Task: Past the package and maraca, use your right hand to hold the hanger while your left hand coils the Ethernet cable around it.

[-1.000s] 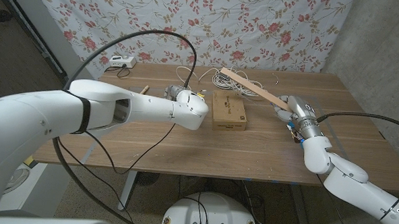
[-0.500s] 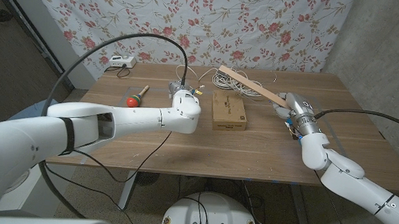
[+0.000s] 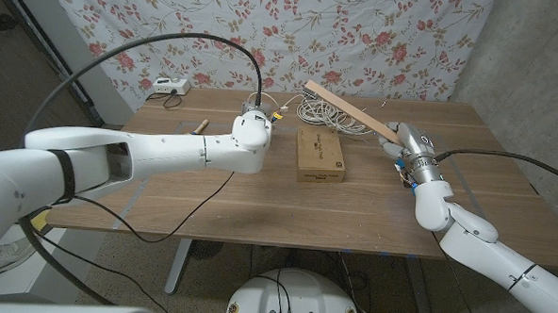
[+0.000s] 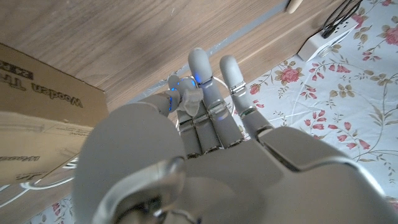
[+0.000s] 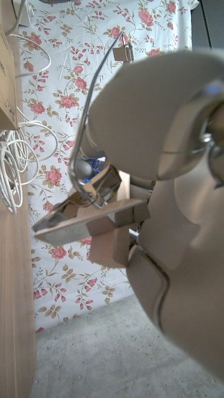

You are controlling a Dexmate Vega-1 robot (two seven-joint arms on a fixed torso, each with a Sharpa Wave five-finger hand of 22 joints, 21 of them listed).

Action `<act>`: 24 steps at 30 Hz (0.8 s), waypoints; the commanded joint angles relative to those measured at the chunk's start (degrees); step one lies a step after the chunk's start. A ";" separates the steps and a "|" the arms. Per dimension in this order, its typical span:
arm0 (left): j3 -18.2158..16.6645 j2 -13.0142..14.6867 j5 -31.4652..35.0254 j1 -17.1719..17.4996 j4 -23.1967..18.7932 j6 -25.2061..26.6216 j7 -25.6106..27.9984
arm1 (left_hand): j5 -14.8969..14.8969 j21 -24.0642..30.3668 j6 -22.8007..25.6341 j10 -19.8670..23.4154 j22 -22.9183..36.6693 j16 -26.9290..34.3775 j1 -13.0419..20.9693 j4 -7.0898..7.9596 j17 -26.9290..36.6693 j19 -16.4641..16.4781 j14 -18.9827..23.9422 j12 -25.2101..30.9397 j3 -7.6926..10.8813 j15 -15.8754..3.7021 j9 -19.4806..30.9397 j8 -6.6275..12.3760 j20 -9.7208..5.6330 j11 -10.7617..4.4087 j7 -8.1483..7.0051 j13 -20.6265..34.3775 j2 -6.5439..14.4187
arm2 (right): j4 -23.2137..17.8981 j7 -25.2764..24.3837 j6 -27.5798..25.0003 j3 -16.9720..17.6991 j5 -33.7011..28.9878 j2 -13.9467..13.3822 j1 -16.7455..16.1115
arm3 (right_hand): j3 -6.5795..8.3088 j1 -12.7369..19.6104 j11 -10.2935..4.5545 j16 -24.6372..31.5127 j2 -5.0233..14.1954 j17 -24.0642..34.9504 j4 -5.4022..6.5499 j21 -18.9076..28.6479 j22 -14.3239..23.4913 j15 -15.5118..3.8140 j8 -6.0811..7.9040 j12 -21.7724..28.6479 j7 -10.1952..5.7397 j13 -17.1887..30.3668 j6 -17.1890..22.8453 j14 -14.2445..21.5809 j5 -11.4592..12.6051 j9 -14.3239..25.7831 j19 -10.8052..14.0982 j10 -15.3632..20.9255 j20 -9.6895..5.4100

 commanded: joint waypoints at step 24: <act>-42.51 -0.40 -10.98 26.82 -8.51 -13.60 18.70 | 1.37 2.40 1.90 2.20 -0.42 0.97 0.47 0.22 3.62 4.73 3.67 3.11 1.89 -0.62 0.70 7.07 -1.16 -1.60 2.07 1.47 0.46 | 10.88 -12.78 6.97 -6.27 -9.09 6.82 6.47 | 0.56 -7.47 -0.41 1.61 7.34 0.20 0.19 1.80 -1.06 -3.33 0.51 0.09 1.97 -0.10 2.89 -0.82 0.52 0.60 -0.93 -0.62 -4.64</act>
